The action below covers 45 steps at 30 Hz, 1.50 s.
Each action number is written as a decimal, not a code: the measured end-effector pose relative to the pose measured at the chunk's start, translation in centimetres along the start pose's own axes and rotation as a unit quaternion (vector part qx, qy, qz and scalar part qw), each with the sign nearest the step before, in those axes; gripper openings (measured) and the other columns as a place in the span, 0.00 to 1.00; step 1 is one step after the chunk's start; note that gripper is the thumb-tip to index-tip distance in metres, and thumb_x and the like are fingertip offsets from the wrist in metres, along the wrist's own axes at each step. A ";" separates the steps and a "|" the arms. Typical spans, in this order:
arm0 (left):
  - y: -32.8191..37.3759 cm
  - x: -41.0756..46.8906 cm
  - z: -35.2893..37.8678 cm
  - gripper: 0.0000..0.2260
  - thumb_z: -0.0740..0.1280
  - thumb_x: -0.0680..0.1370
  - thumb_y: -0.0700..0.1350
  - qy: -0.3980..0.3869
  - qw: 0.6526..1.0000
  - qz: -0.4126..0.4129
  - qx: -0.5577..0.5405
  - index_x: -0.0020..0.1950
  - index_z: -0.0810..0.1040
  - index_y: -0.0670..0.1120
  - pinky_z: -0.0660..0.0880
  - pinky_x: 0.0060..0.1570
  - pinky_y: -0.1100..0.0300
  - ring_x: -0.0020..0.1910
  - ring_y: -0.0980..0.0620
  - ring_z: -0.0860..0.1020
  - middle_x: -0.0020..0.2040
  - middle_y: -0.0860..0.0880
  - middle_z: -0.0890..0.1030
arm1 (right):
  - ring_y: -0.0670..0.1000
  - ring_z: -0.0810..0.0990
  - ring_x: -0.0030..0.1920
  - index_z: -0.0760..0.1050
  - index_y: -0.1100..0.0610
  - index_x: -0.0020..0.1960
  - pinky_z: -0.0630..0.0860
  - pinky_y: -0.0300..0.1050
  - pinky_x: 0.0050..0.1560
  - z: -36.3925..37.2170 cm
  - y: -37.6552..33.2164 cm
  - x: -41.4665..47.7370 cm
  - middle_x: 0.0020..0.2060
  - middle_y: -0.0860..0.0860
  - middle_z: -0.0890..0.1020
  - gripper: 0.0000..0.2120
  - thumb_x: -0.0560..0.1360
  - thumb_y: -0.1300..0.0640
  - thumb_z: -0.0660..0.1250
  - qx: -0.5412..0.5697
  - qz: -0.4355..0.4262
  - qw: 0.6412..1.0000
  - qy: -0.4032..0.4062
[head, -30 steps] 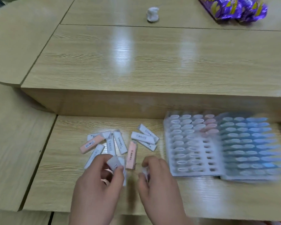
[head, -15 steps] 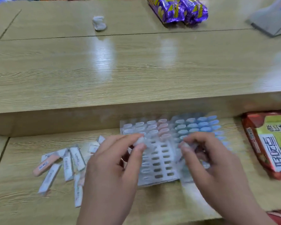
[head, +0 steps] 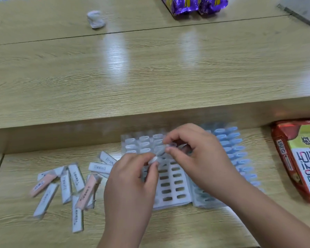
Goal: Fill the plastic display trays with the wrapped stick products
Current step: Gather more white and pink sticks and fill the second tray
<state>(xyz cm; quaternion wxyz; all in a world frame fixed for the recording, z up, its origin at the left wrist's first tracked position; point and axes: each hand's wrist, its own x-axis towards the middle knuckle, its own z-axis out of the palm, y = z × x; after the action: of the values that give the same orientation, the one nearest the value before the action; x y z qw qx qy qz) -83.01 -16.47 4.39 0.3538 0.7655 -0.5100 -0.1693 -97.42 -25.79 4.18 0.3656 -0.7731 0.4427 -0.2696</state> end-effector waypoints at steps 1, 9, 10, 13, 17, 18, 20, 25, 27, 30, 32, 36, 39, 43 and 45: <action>0.0 0.0 0.1 0.07 0.71 0.75 0.49 -0.001 1.000 -0.002 0.000 0.52 0.84 0.55 0.78 0.38 0.54 0.41 0.55 0.77 0.43 0.61 0.78 | 0.42 0.80 0.46 0.80 0.44 0.49 0.76 0.35 0.45 0.0 0.1 0.1 0.45 0.39 0.79 0.07 0.75 0.56 0.73 -0.004 -0.005 1.000 -0.002; -0.9 -1.9 -2.3 0.05 0.69 0.72 0.54 0.058 0.991 -0.096 -0.069 0.47 0.78 0.61 0.71 0.34 0.69 0.35 0.52 0.76 0.38 0.56 0.78 | 0.40 0.80 0.48 0.83 0.47 0.52 0.78 0.39 0.47 -0.4 0.6 0.2 0.47 0.40 0.81 0.08 0.75 0.58 0.73 -0.056 -0.046 0.997 -0.017; -0.9 -2.1 -2.5 0.06 0.69 0.71 0.54 0.068 0.990 -0.101 -0.072 0.47 0.77 0.61 0.71 0.34 0.69 0.35 0.52 0.77 0.38 0.56 0.78 | 0.40 0.80 0.48 0.83 0.47 0.52 0.79 0.40 0.48 -0.3 0.6 0.2 0.47 0.39 0.82 0.08 0.75 0.57 0.73 -0.070 -0.050 0.996 -0.016; -0.8 -2.3 -2.4 0.04 0.70 0.73 0.52 0.063 0.989 -0.106 -0.082 0.46 0.78 0.60 0.72 0.32 0.64 0.33 0.52 0.76 0.37 0.55 0.78 | 0.40 0.78 0.47 0.82 0.45 0.51 0.78 0.44 0.46 0.1 0.1 0.2 0.44 0.38 0.81 0.06 0.74 0.52 0.73 -0.111 -0.042 0.993 -0.006; -0.9 -2.4 -2.5 0.06 0.70 0.71 0.52 0.044 0.990 -0.099 -0.091 0.46 0.78 0.59 0.71 0.31 0.62 0.32 0.52 0.75 0.36 0.54 0.77 | 0.43 0.78 0.44 0.80 0.45 0.47 0.78 0.46 0.43 0.2 -0.2 0.2 0.41 0.39 0.81 0.03 0.73 0.49 0.72 -0.134 -0.048 0.990 0.002; -0.9 -2.5 -2.6 0.06 0.70 0.71 0.53 0.045 0.989 -0.100 -0.096 0.47 0.78 0.60 0.71 0.31 0.64 0.31 0.53 0.75 0.35 0.54 0.77 | 0.44 0.78 0.45 0.80 0.46 0.46 0.78 0.47 0.42 0.3 -0.1 0.1 0.41 0.39 0.81 0.03 0.73 0.49 0.72 -0.136 -0.052 0.989 0.005; -1.0 -2.5 -2.9 0.06 0.70 0.71 0.52 0.051 0.987 -0.106 -0.106 0.47 0.78 0.60 0.71 0.31 0.67 0.31 0.53 0.75 0.34 0.54 0.77 | 0.44 0.79 0.45 0.81 0.48 0.45 0.78 0.47 0.42 0.4 -0.1 -0.2 0.41 0.40 0.81 0.03 0.73 0.52 0.74 -0.142 -0.064 0.988 0.015; -1.5 -2.2 -3.5 0.06 0.71 0.71 0.50 0.055 0.981 -0.126 -0.134 0.46 0.79 0.60 0.69 0.30 0.72 0.30 0.55 0.75 0.34 0.51 0.77 | 0.45 0.79 0.44 0.81 0.52 0.43 0.77 0.45 0.41 1.2 0.3 -0.4 0.40 0.42 0.82 0.04 0.73 0.55 0.75 -0.141 -0.096 0.984 0.049; -1.6 -2.2 -3.6 0.07 0.72 0.71 0.49 0.050 0.980 -0.130 -0.140 0.45 0.79 0.60 0.69 0.30 0.73 0.29 0.56 0.74 0.34 0.51 0.77 | 0.45 0.79 0.45 0.81 0.53 0.43 0.77 0.44 0.41 1.3 0.4 -0.4 0.40 0.43 0.82 0.03 0.73 0.55 0.74 -0.138 -0.102 0.984 0.054; -1.8 -2.2 -3.6 0.07 0.72 0.72 0.48 0.043 0.977 -0.140 -0.156 0.45 0.79 0.59 0.69 0.30 0.73 0.28 0.58 0.74 0.33 0.52 0.77 | 0.46 0.80 0.46 0.81 0.53 0.43 0.77 0.47 0.43 1.2 0.6 -0.4 0.41 0.43 0.82 0.03 0.74 0.54 0.72 -0.124 -0.099 0.986 0.056; -1.9 -2.2 -3.5 0.07 0.72 0.72 0.48 0.038 0.974 -0.149 -0.164 0.46 0.79 0.60 0.70 0.31 0.70 0.27 0.58 0.73 0.33 0.53 0.77 | 0.47 0.80 0.47 0.81 0.53 0.43 0.77 0.47 0.44 1.2 0.6 -0.4 0.42 0.43 0.83 0.02 0.74 0.55 0.71 -0.128 -0.105 0.985 0.056; -2.2 -2.1 -3.0 0.06 0.72 0.73 0.49 0.022 0.971 -0.162 -0.175 0.47 0.79 0.59 0.70 0.31 0.60 0.26 0.59 0.71 0.31 0.55 0.76 | 0.46 0.81 0.48 0.82 0.53 0.44 0.78 0.47 0.43 1.4 0.5 -0.1 0.43 0.43 0.83 0.01 0.73 0.56 0.74 -0.130 -0.108 0.984 0.061; -2.4 -2.1 -2.8 0.06 0.72 0.74 0.48 0.017 0.969 -0.169 -0.180 0.48 0.79 0.58 0.71 0.31 0.58 0.26 0.58 0.71 0.31 0.53 0.76 | 0.46 0.80 0.47 0.82 0.52 0.43 0.78 0.47 0.41 1.2 0.6 0.1 0.41 0.42 0.83 0.02 0.73 0.56 0.74 -0.164 -0.119 0.978 0.041; -2.7 -1.9 -2.8 0.05 0.72 0.74 0.47 0.021 0.966 -0.172 -0.191 0.46 0.79 0.58 0.70 0.32 0.63 0.27 0.57 0.71 0.31 0.52 0.76 | 0.51 0.79 0.50 0.82 0.53 0.42 0.78 0.48 0.36 0.9 0.7 -0.1 0.44 0.44 0.83 0.03 0.72 0.58 0.76 -0.222 -0.167 0.961 0.012; -2.7 -1.8 -2.9 0.05 0.72 0.74 0.47 0.024 0.964 -0.170 -0.203 0.46 0.79 0.57 0.69 0.28 0.68 0.26 0.58 0.71 0.31 0.51 0.76 | 0.53 0.78 0.52 0.83 0.53 0.44 0.78 0.49 0.36 0.9 0.5 -0.2 0.47 0.46 0.82 0.02 0.73 0.56 0.75 -0.244 -0.171 0.954 0.005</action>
<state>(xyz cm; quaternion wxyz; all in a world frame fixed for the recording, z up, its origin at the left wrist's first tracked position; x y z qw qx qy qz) -80.20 -13.21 4.32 0.4802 0.7568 -0.3184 -0.3086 -97.07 -25.51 3.28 0.1115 -0.9015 0.3581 -0.2158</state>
